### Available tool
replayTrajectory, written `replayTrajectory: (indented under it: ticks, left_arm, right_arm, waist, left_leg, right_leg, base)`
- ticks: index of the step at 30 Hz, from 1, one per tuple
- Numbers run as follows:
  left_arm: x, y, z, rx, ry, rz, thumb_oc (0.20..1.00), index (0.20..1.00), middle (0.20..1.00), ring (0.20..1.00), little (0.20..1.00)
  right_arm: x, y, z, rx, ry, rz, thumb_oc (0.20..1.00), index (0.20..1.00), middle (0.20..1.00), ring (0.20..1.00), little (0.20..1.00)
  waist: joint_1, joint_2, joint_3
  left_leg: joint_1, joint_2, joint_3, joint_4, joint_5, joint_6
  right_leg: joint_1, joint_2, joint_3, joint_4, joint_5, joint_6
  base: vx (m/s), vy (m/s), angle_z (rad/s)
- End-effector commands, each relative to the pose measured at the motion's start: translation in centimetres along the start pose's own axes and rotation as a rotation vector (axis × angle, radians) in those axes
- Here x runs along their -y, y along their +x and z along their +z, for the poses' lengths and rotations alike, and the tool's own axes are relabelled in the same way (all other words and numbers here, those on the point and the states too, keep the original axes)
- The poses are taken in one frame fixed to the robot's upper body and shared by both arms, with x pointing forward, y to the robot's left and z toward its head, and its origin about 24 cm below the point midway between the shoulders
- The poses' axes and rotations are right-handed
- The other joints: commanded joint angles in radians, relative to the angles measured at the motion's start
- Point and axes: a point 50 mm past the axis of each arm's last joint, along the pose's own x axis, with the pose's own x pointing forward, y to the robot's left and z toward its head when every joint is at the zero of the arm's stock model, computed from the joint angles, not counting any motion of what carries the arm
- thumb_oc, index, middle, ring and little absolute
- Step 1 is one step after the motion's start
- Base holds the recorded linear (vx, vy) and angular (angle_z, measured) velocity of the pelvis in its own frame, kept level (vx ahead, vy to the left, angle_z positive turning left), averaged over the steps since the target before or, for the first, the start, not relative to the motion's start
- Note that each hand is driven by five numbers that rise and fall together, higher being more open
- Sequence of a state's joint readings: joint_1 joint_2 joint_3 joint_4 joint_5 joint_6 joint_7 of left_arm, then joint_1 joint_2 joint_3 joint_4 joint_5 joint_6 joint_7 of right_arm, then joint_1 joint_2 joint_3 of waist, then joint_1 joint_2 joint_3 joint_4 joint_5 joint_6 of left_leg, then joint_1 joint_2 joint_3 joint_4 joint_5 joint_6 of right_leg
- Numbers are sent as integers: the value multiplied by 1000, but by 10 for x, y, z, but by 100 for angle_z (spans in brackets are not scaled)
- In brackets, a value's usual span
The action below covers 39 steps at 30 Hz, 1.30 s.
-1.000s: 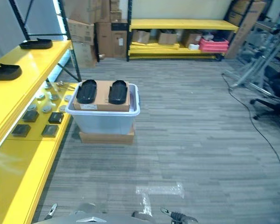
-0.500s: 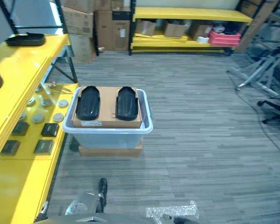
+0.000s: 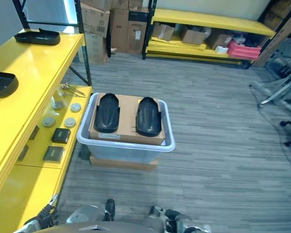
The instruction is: Move parts from the plastic box to the shelf.
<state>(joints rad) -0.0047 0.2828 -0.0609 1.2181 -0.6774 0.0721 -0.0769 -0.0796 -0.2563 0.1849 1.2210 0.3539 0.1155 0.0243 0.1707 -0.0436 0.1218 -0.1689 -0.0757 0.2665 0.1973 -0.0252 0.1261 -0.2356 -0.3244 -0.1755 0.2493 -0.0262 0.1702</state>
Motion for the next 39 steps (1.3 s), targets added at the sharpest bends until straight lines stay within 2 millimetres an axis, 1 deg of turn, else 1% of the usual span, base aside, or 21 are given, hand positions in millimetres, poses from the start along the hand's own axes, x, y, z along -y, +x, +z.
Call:
replayTrajectory:
  ticks: [1,4,6,7,8,9,10,11,12,13,16,17,20,24,25,27,30,33,35,38,39]
  left_arm:
    - [6,2,2,6,-58,1,1000,1000,1000,1000,1000]
    - [1,0,-13,-29,-36,17,1000,1000,1000,1000,1000]
    - [-8,-4,-36,-88,37,43,1000,1000,1000,1000,1000]
    - [-10,-5,-41,-98,56,46,1000,1000,1000,1000,1000]
    - [-12,-6,-47,-107,67,52,1000,1000,1000,1000,1000]
    - [-12,-7,-48,-108,71,54,1000,1000,1000,1000,1000]
    - [-15,-8,-52,-109,77,58,1000,1000,1000,1000,1000]
    - [-19,-10,-55,-104,88,57,1000,1000,1000,1000,1000]
    - [-20,-11,-55,-100,88,59,1000,1000,1000,1000,1000]
    - [-23,-12,-57,-96,86,60,1000,1000,1000,1000,1000]
    - [-29,-14,-62,-95,80,78,1000,1000,1000,1000,1000]
    - [-29,-15,-64,-97,75,82,1000,1000,1000,1000,1000]
    - [-32,-18,-73,-108,43,95,1000,1000,1000,1000,1000]
    - [-37,-21,-81,-122,37,103,1000,1000,1000,1000,1000]
    - [-39,-23,-85,-128,41,109,1000,1000,1000,1000,1000]
    - [-43,-24,-86,-133,47,116,1000,1000,1000,1000,1000]
    - [-45,-23,-82,-127,52,102,1000,1000,1000,1000,1000]
    - [-40,-18,-64,-86,88,38,1000,1000,1000,1000,1000]
    - [-36,-15,-52,-61,103,6,1000,1000,1000,1000,1000]
    - [-26,-10,-24,0,118,-66,1000,1000,1000,1000,1000]
    - [-25,-9,-21,5,119,-70,1000,1000,1000,1000,1000]
  right_arm:
    - [19,-3,-3,17,-6,-67,1000,1000,1000,1000,1000]
    - [23,-3,-10,2,34,-101,1000,1000,1000,1000,1000]
    - [40,-6,-7,51,254,-171,1000,1000,1000,1000,1000]
    - [47,-8,2,118,309,-198,1000,1000,1000,1000,1000]
    - [56,-12,29,254,346,-226,1000,1000,1000,1000,1000]
    - [58,-15,38,311,354,-238,1000,1000,1000,1000,1000]
    - [61,-28,81,480,399,-268,1000,1000,1000,1000,1000]
    - [69,-50,121,651,437,-305,1000,1000,1000,1000,1000]
    - [76,-62,137,748,451,-335,1000,1000,1000,1000,1000]
    - [83,-80,159,844,484,-347,1000,1000,1000,1000,1000]
    - [97,-146,212,1210,506,-437,1000,1000,1000,1000,1000]
    - [97,-157,219,1258,503,-445,1000,1000,1000,1000,1000]
    - [95,-211,246,1489,441,-538,1000,1000,1000,1000,1000]
    - [99,-237,258,1582,397,-558,1000,1000,1000,1000,1000]
    - [101,-240,263,1557,351,-560,1000,1000,1000,1000,1000]
    - [103,-234,267,1491,336,-535,1000,1000,1000,1000,1000]
    - [112,-218,273,1363,322,-590,1000,1000,1000,1000,1000]
    - [132,-200,278,1259,356,-693,1000,1000,1000,1000,1000]
    - [144,-199,280,1249,387,-737,1000,1000,1000,1000,1000]
    - [168,-207,288,1237,450,-804,1000,1000,1000,1000,1000]
    - [170,-208,289,1234,448,-808,1000,1000,1000,1000,1000]
  waist:
    - [19,9,1]
    - [31,-3,-12]
    - [46,-1,-33]
    - [51,3,-36]
    - [55,8,-39]
    - [56,9,-39]
    - [57,13,-36]
    - [56,18,-32]
    - [55,18,-33]
    - [58,23,-27]
    - [62,32,-26]
    - [63,33,-27]
    - [69,41,-32]
    - [80,44,-36]
    - [88,44,-35]
    - [96,45,-32]
    - [115,46,-20]
    - [146,51,17]
    - [157,55,39]
    - [177,73,110]
    - [178,75,118]
  left_leg:
    - [65,103,-111,-89,10,-108]
    - [96,132,-114,-106,15,-130]
    - [142,166,-125,-147,39,-162]
    - [155,173,-129,-161,46,-170]
    - [166,180,-136,-176,52,-177]
    - [169,180,-138,-179,53,-178]
    - [168,182,-146,-183,55,-181]
    - [162,183,-155,-182,54,-182]
    - [153,181,-161,-183,57,-180]
    - [153,179,-169,-184,57,-180]
    - [151,170,-186,-204,63,-177]
    - [151,169,-188,-208,65,-177]
    - [164,168,-190,-226,67,-177]
    - [163,165,-193,-233,68,-183]
    - [159,162,-197,-231,69,-185]
    - [151,160,-203,-226,68,-184]
    - [113,154,-219,-205,69,-180]
    - [32,139,-252,-162,61,-174]
    - [-9,129,-269,-144,60,-170]
    - [-122,105,-311,-87,63,-159]
    - [-134,102,-315,-79,64,-158]
  right_leg:
    - [183,51,-79,-174,122,29]
    - [235,58,-111,-214,118,24]
    - [287,78,-142,-249,112,8]
    - [301,83,-153,-256,109,4]
    - [312,89,-162,-262,104,-1]
    - [315,90,-164,-262,103,-2]
    - [310,91,-168,-255,96,-5]
    - [303,93,-169,-246,88,-7]
    - [295,94,-171,-244,88,-7]
    - [294,96,-169,-240,83,-6]
    - [290,105,-164,-242,77,-2]
    - [290,106,-164,-244,76,-2]
    - [299,111,-162,-248,67,0]
    - [305,109,-167,-256,64,3]
    - [306,105,-173,-256,64,5]
    - [305,99,-181,-249,60,6]
    - [275,86,-196,-220,56,7]
    - [207,68,-206,-178,50,12]
    - [173,60,-208,-162,50,14]
    - [71,33,-214,-104,51,15]
    - [59,31,-215,-96,50,14]
  base:
    - [217,-219,2]
    - [211,-168,28]
    - [331,-185,15]
    - [257,-97,49]
    - [162,-58,42]
    - [104,-48,12]
    - [26,-27,3]
    - [-1,-20,8]
    - [-25,-14,6]
    - [0,0,0]
    - [4,11,23]
    - [41,38,9]
    - [66,61,-3]
    - [58,55,-4]
    - [101,96,-4]
    - [83,90,-2]
    - [3,83,2]
    - [-152,78,8]
    - [-221,48,20]
    - [-313,64,20]
    - [-220,64,6]
